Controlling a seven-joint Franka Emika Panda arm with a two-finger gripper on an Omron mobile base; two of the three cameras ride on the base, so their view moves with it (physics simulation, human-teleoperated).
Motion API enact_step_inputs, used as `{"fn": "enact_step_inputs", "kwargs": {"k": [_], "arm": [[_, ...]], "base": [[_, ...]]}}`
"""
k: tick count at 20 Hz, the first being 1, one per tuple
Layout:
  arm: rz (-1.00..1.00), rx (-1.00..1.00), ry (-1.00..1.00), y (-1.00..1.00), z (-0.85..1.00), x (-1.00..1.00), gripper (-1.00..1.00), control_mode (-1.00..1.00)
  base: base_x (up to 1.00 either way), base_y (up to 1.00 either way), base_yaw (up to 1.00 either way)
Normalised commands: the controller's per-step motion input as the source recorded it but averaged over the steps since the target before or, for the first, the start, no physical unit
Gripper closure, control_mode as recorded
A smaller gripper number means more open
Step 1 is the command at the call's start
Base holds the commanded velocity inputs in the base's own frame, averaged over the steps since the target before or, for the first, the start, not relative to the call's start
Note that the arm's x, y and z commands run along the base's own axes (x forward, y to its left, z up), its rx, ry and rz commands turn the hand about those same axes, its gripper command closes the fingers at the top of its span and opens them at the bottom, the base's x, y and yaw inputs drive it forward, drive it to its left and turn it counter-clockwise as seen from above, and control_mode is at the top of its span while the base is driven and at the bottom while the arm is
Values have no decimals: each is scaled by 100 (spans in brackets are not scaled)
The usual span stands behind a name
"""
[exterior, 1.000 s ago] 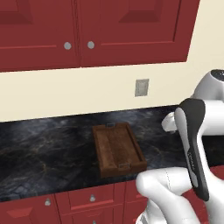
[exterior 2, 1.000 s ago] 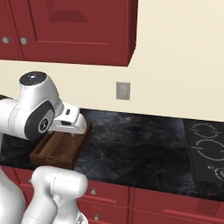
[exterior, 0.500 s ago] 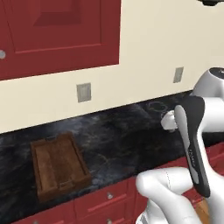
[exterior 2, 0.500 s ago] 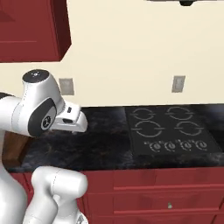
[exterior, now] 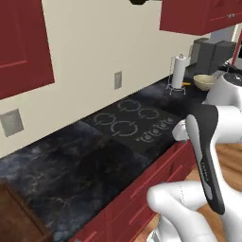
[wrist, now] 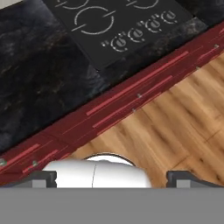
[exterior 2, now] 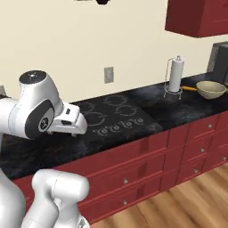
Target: Place the two vegetables and bowl onto the tray for setting up a vegetable dip station.
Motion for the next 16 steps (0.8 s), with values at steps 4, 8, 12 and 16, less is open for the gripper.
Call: {"fn": "enact_step_inputs", "kwargs": {"k": [4,8,12,16], "arm": [[0,0,0,0,0,0,-100,100],[0,0,0,0,0,0,-100,100],[0,0,0,0,0,0,-100,100],[0,0,0,0,0,0,-100,100]], "base": [[0,-97,-22],[11,-96,6],[38,-93,21],[51,-97,27]]}}
